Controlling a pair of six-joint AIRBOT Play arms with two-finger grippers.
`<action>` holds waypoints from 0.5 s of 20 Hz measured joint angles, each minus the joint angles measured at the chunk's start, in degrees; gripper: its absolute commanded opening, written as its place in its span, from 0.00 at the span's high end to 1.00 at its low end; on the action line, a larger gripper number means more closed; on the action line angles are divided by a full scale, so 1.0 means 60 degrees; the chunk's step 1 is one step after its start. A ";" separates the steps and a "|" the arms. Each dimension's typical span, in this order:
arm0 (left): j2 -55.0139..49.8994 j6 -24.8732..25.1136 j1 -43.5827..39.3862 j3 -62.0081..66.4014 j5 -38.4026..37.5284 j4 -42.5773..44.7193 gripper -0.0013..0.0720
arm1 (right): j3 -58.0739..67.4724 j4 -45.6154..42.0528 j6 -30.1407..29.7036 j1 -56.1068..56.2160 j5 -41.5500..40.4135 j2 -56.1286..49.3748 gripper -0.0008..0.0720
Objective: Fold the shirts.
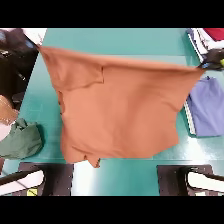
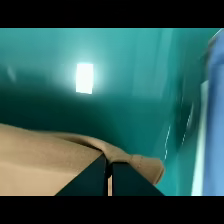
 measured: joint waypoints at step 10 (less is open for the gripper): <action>-0.2881 0.0667 -0.0616 -0.0342 0.2211 0.0488 0.95 | 0.1337 -0.0310 -0.0062 0.0397 -0.1730 -0.3024 0.97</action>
